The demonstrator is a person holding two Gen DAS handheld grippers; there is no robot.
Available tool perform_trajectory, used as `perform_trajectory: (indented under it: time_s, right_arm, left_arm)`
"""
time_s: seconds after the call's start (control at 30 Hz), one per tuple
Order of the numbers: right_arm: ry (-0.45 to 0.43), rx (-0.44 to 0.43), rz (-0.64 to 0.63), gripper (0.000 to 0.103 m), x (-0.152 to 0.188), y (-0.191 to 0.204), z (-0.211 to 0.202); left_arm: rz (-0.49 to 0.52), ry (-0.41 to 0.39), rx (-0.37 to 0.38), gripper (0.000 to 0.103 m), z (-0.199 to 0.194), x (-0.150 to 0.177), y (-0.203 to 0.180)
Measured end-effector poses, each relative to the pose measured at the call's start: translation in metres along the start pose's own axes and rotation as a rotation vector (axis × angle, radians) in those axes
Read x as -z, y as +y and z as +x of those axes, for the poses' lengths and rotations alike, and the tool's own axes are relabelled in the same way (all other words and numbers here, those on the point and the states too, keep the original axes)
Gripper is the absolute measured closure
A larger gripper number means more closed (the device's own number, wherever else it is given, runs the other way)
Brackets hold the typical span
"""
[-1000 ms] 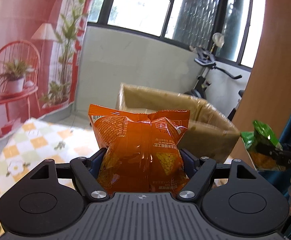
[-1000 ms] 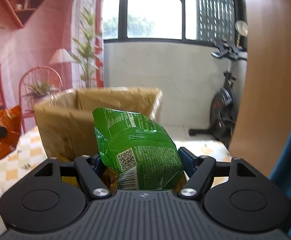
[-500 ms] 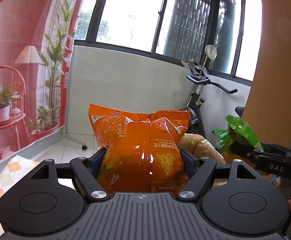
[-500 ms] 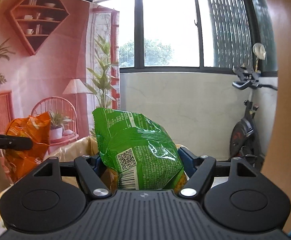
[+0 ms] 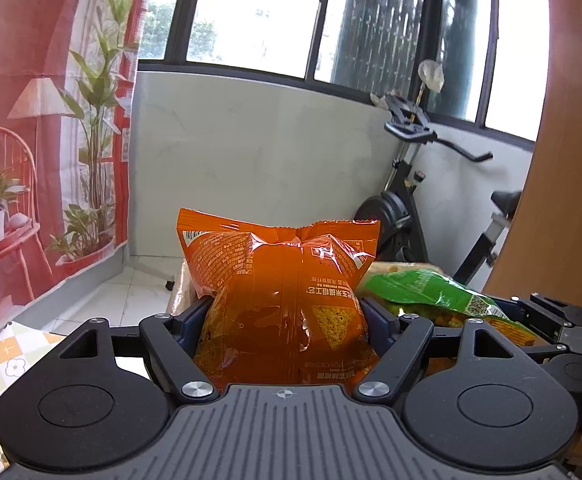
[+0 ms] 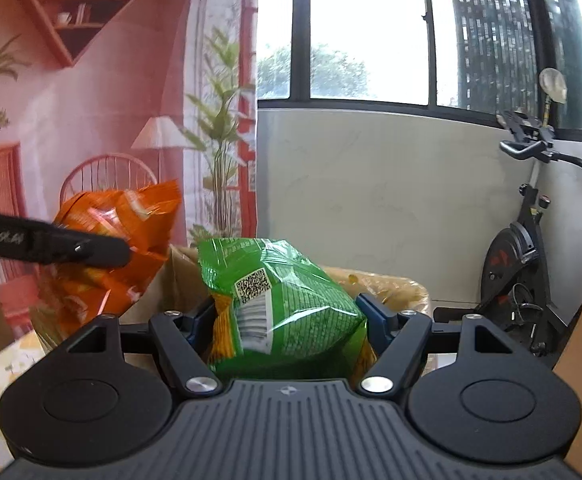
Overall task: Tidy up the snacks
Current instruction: 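Lift both bags over the box rim and open both tools inside, then lower both tools back to the remaining snacks beside the box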
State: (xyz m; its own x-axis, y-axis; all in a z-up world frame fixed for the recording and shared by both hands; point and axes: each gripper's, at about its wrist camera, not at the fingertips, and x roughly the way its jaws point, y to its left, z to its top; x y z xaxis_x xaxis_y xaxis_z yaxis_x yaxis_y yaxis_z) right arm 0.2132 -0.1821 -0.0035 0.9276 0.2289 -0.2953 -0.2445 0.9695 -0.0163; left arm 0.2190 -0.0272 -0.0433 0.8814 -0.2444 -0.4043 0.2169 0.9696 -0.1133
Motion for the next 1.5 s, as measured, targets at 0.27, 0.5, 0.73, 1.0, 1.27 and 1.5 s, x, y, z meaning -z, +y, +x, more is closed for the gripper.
perform_trajectory:
  time_s: [0.27, 0.5, 0.73, 1.0, 1.27, 1.5]
  right_arm:
    - [0.103, 0.023, -0.020, 0.026, 0.016, 0.008, 0.025]
    - [0.113, 0.043, -0.017, 0.016, 0.016, 0.012, 0.015]
    - [0.104, -0.004, 0.010, 0.016, 0.013, 0.014, -0.011]
    - [0.087, -0.021, 0.060, 0.016, 0.017, 0.018, -0.047]
    - [0.088, -0.013, 0.085, 0.016, 0.033, 0.017, -0.074]
    - [0.102, -0.003, 0.107, 0.016, 0.051, 0.019, -0.090]
  left_arm:
    - [0.077, 0.046, -0.018, 0.015, 0.012, -0.005, -0.008]
    - [0.045, 0.061, -0.010, 0.014, 0.002, -0.004, 0.001]
    - [0.004, 0.110, -0.025, 0.014, -0.027, 0.003, 0.009]
    - [-0.033, 0.122, -0.060, 0.015, -0.065, 0.019, 0.026]
    - [-0.043, 0.105, -0.089, 0.015, -0.091, 0.035, 0.030]
    - [-0.048, 0.107, -0.076, 0.015, -0.101, 0.052, 0.026]
